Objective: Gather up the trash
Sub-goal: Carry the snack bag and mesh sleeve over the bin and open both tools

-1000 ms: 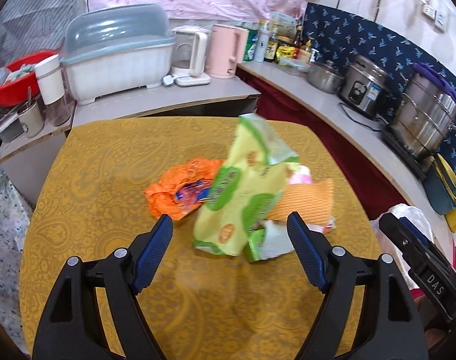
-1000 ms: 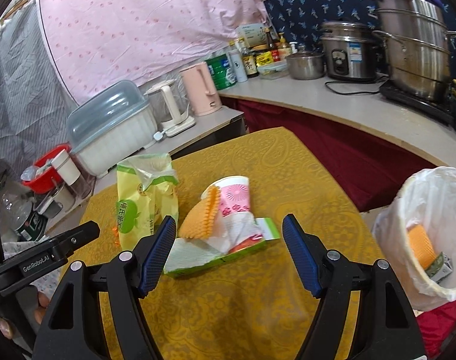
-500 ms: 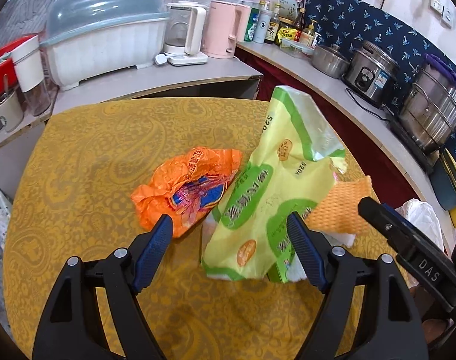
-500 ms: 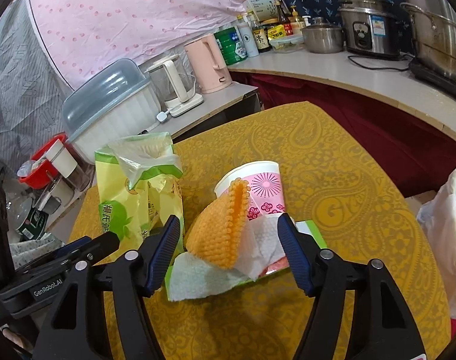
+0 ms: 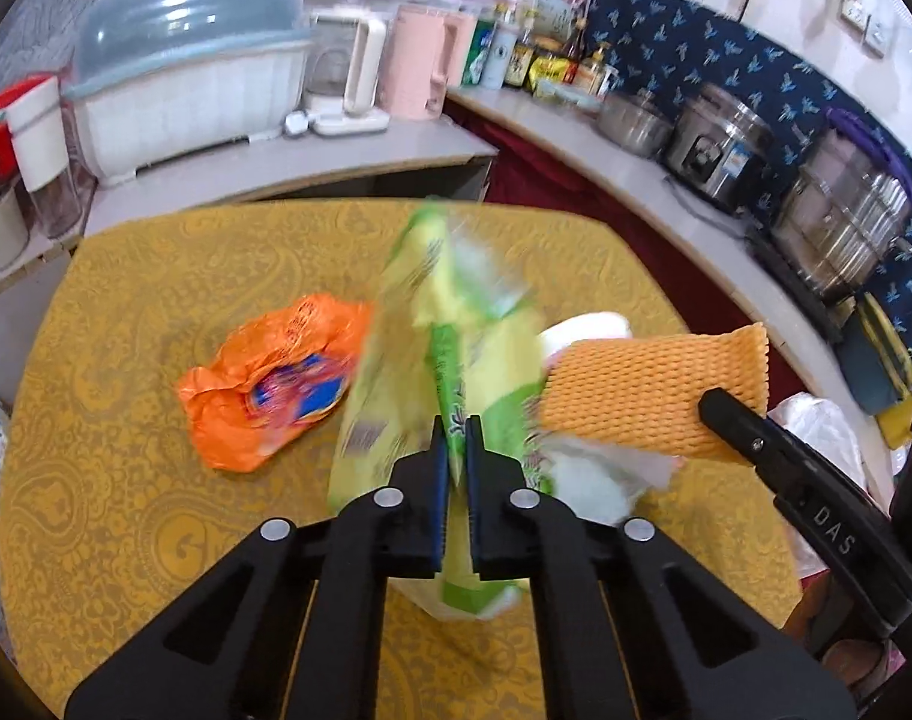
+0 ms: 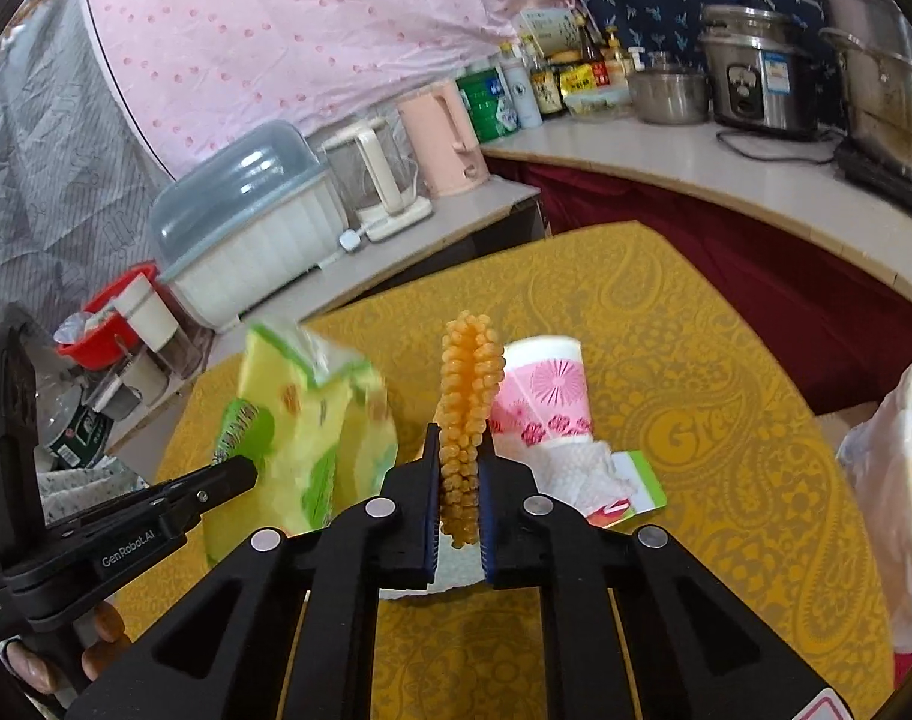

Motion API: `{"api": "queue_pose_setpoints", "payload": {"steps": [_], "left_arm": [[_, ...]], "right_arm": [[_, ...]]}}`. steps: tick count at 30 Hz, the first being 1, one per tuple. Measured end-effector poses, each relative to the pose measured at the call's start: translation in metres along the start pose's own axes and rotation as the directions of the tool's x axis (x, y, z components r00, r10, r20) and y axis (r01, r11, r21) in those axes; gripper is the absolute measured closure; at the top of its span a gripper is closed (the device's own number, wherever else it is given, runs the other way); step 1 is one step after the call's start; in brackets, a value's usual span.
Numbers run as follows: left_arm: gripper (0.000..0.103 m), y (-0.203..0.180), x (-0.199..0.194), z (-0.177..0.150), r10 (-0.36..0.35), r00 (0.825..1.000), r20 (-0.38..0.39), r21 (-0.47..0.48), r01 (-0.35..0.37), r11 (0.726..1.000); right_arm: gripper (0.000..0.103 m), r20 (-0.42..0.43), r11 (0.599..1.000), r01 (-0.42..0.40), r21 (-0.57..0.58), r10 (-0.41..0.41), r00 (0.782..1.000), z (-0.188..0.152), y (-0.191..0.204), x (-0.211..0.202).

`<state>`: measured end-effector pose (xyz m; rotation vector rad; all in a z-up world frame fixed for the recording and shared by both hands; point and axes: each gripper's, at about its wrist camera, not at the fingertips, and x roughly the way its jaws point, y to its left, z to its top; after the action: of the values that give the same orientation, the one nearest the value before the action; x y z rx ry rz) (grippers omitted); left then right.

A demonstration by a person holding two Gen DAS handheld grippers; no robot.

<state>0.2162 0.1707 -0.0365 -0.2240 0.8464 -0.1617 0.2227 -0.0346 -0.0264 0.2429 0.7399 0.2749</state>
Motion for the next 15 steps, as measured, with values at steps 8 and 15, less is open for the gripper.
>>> {"api": "queue_pose_setpoints", "payload": {"steps": [8, 15], "left_arm": [[0.1, -0.036, -0.063, 0.008, -0.034, 0.994, 0.103, 0.046, 0.029, 0.999], [0.099, -0.094, -0.096, 0.01, -0.107, 0.984, 0.146, 0.129, 0.088, 0.988]], "right_arm": [[0.093, 0.143, 1.0, 0.006, 0.004, -0.006, 0.99, 0.025, -0.009, -0.075], [0.093, 0.237, 0.998, 0.049, 0.042, -0.058, 0.97, 0.032, -0.041, -0.137]]}}
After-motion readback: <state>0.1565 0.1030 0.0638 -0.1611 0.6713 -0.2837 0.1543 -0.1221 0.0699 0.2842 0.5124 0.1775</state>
